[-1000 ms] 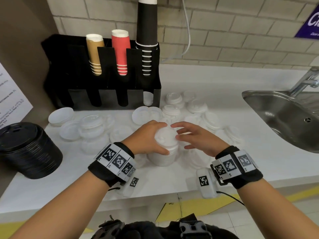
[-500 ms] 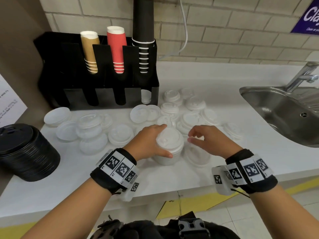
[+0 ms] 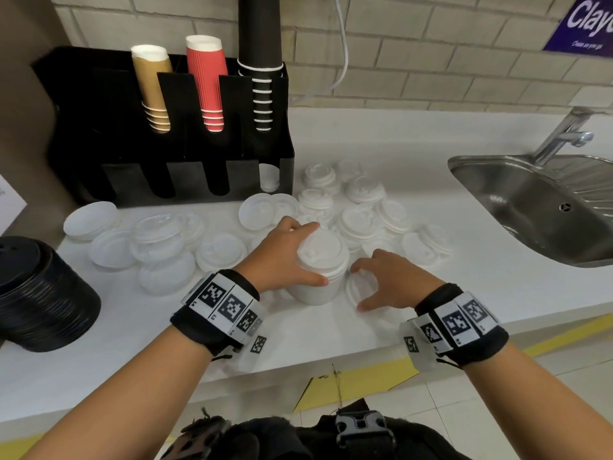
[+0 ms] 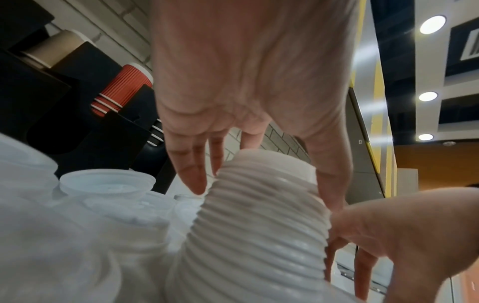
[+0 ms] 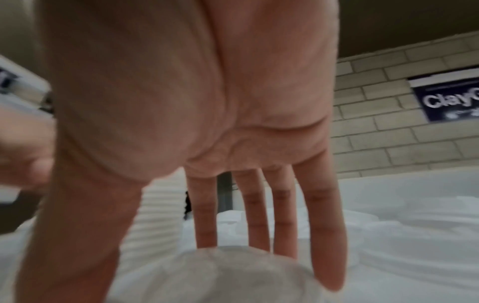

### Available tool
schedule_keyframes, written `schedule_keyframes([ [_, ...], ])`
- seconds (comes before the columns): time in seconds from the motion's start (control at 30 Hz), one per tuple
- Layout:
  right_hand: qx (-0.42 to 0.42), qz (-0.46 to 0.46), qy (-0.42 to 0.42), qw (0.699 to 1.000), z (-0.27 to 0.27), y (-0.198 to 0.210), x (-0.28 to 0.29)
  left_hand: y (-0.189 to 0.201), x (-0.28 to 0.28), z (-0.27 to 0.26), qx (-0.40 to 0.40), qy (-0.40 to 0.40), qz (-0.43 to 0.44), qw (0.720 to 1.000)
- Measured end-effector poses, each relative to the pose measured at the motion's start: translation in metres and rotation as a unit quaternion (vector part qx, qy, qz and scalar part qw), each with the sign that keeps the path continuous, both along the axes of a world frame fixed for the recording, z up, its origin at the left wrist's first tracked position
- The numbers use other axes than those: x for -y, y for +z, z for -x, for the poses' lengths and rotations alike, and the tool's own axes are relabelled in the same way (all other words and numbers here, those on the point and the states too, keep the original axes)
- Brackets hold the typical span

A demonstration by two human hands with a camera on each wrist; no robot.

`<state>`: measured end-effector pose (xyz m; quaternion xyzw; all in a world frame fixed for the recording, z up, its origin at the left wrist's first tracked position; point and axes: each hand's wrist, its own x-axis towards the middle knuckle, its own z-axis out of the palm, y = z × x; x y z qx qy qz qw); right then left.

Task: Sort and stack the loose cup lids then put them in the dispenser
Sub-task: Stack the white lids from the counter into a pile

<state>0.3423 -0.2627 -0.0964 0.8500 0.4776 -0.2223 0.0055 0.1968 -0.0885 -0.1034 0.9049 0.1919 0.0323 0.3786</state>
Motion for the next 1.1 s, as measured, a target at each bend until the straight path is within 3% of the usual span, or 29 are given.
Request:
schedule_keyframes([
  [0.1, -0.065, -0.052, -0.029, 0.996, -0.013, 0.017, 0.006, 0.001, 0.001, 0.003, -0.003, 0.007, 0.012, 1.0],
  [0.2, -0.123, -0.184, -0.079, 0.972, -0.026, 0.043, 0.01, 0.002, 0.001, 0.007, 0.025, 0.037, 0.024, 0.999],
  [0.33, -0.171, -0.29, -0.031, 0.941, -0.011, 0.054, -0.009, 0.002, 0.004, 0.008, 0.045, 0.041, 0.039, 0.997],
  [0.77, -0.031, -0.226, 0.093, 0.969, 0.022, 0.042, -0.062, -0.001, 0.004, 0.007, 0.072, 0.068, 0.071, 0.993],
  [1.1, -0.043, -0.225, 0.091, 0.969, 0.017, 0.033, -0.056, 0.002, 0.007, 0.011, 0.086, 0.047, 0.059, 0.993],
])
